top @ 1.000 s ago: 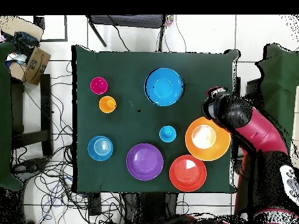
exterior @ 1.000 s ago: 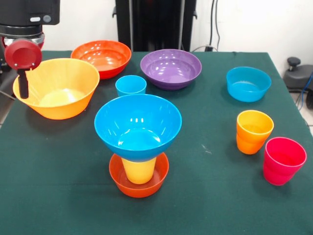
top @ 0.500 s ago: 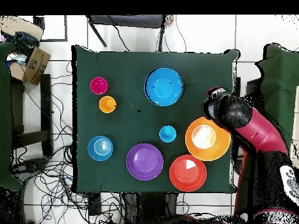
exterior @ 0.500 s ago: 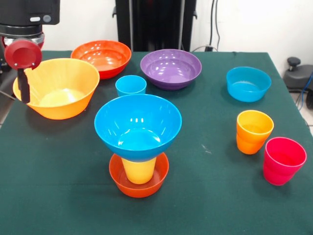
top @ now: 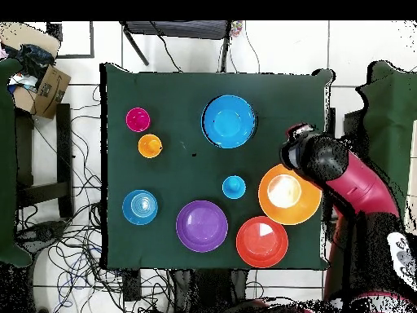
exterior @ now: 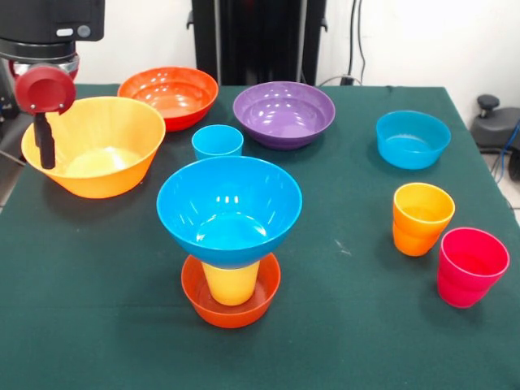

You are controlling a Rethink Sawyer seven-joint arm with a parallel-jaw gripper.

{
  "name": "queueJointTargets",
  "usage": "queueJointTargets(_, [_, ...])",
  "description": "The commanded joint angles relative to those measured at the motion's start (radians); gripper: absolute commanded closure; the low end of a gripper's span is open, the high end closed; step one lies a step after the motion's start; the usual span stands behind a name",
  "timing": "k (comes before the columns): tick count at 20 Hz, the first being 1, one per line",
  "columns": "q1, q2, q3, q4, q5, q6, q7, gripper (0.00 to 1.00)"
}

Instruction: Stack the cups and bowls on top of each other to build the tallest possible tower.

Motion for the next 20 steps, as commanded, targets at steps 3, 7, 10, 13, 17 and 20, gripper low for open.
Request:
queueJointTargets(3, [0.044,0.043,0.023,0.111,0.003,0.05,0.122,0.0])
queueJointTargets(7, [0.023,0.039,0.056,0.152,-0.001,0.021,0.093,0.0])
queueJointTargets(10, [-0.022,0.037,0.122,0.184,-0.025,-0.021,0.025,0.0])
queueJointTargets(13, [-0.073,0.042,0.199,0.219,-0.048,-0.089,-0.023,0.0])
queueJointTargets(17, [-0.114,0.051,0.257,0.241,-0.079,-0.159,-0.039,0.0])
queueJointTargets(20, [-0.125,0.047,0.275,0.249,-0.09,-0.185,-0.027,0.0])
